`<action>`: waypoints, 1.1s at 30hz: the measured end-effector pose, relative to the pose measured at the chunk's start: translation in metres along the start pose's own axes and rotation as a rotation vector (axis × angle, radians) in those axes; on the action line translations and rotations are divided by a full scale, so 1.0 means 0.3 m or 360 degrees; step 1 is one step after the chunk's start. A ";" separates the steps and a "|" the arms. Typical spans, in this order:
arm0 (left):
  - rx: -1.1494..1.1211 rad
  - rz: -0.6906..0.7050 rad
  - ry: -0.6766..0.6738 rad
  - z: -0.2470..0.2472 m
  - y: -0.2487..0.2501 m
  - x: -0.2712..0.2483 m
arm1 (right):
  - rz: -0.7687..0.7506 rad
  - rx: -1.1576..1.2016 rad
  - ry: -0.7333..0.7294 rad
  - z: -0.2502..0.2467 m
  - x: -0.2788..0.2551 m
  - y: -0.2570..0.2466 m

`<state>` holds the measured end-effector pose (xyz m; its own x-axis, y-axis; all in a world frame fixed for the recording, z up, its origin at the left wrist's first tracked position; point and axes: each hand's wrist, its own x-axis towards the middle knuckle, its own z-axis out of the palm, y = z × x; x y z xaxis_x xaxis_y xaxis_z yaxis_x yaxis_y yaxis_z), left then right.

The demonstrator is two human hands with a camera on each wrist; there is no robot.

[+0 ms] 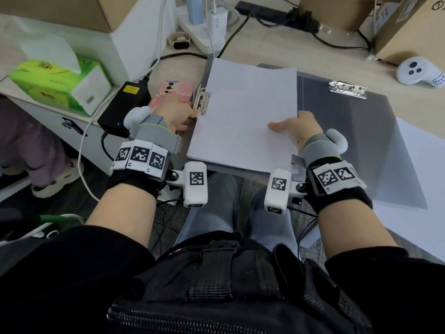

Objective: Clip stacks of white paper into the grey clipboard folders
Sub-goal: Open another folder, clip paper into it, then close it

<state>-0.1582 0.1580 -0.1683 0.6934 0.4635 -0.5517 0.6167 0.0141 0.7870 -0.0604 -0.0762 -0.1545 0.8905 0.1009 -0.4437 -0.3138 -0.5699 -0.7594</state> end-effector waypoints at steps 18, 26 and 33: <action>0.0108 0.0683 0.0342 0.156 0.121 -0.112 | -0.0403 0.0010 -0.0125 -0.159 -0.088 0.125; 0.0177 0.0866 -0.0180 0.526 0.225 -0.212 | -0.0396 0.0231 0.0226 -0.419 -0.137 0.282; 0.0392 0.0944 -0.0597 0.880 0.240 -0.296 | -0.0028 0.0034 0.1023 -0.674 -0.194 0.509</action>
<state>-0.0772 -0.1160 -0.1355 0.9894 -0.0029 -0.1450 0.1340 -0.3639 0.9217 -0.0937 -0.3342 -0.1484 0.9133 -0.4025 -0.0622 -0.2978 -0.5557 -0.7762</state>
